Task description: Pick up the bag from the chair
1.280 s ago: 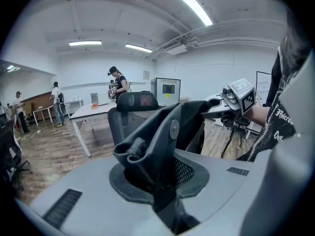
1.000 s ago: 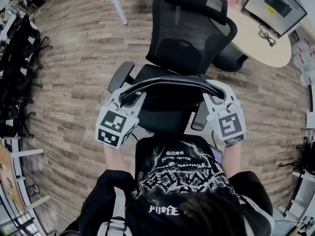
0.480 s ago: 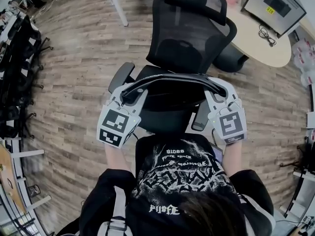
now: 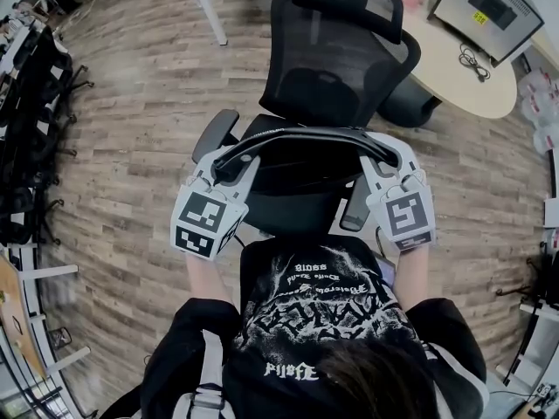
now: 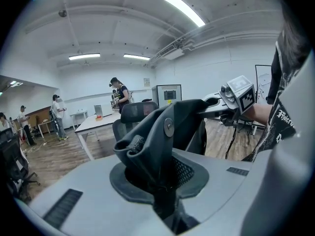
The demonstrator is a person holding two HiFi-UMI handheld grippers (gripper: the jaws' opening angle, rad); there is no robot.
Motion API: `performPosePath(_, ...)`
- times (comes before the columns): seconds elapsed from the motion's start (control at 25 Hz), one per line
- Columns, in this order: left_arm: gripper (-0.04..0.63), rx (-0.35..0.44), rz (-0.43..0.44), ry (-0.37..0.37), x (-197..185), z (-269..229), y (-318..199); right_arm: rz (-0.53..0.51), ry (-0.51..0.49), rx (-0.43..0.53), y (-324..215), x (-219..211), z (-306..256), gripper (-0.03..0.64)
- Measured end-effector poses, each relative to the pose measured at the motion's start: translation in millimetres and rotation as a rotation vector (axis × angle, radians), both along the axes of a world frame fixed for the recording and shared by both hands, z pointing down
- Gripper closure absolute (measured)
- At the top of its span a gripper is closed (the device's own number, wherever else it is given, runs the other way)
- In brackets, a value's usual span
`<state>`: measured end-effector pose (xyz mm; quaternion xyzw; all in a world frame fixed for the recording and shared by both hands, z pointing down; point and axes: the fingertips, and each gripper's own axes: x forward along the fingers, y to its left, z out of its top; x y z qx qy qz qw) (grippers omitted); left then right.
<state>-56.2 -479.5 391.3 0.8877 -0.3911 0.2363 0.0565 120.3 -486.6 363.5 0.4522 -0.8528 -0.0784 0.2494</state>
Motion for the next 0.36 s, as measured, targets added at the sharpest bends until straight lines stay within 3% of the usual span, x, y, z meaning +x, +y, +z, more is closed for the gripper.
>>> performPosePath(0.36,0.537,-0.006,0.006,-0.008,-4.7,5.2,-6.5,0.007,0.016,-0.014,-5.1,-4.6,5.7,0.577)
